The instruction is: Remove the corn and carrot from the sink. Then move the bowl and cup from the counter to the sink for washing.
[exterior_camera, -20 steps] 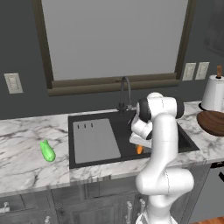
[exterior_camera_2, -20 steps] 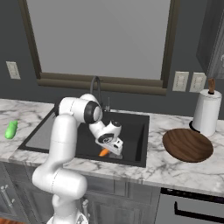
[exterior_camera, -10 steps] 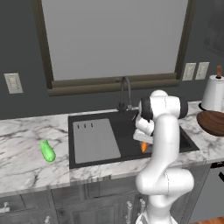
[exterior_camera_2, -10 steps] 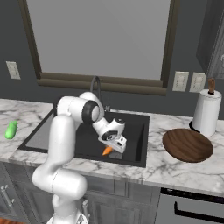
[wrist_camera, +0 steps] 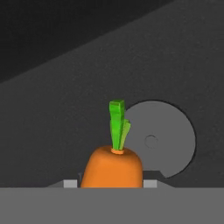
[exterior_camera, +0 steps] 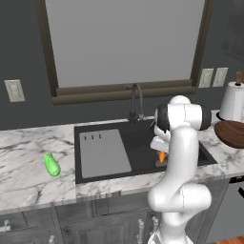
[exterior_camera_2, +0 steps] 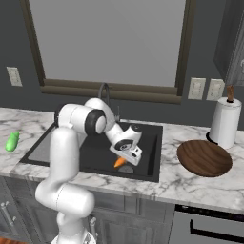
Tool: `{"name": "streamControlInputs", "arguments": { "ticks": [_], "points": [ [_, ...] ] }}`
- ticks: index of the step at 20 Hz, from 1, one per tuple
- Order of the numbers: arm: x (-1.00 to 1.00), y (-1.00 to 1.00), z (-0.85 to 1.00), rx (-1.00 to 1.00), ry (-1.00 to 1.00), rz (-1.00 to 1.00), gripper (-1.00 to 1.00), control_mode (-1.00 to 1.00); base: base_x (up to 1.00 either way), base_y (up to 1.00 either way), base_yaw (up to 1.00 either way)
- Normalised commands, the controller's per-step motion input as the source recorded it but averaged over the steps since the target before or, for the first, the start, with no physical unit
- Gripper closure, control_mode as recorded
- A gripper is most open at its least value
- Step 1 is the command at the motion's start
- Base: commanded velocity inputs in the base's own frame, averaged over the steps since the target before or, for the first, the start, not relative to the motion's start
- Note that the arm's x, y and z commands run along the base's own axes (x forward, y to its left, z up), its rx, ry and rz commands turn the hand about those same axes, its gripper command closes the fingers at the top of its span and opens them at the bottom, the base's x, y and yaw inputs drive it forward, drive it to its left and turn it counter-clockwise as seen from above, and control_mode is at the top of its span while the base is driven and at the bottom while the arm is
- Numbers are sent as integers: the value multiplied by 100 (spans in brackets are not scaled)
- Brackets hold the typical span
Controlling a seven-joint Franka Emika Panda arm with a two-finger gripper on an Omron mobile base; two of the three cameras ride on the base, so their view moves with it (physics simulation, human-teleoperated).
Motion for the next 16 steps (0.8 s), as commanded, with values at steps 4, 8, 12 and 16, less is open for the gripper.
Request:
{"name": "streamControlInputs", "arguments": {
  "ticks": [4,8,12,16],
  "points": [
    [-24,-5,37,7,0,0,100,-100,0,0,0],
    [-11,0,50,4,0,1,100,-100,0,0,0],
    [-10,0,52,1,0,2,100,-100,0,0,0],
    [-17,0,52,0,0,2,100,-100,0,0,0]
  ]
}}
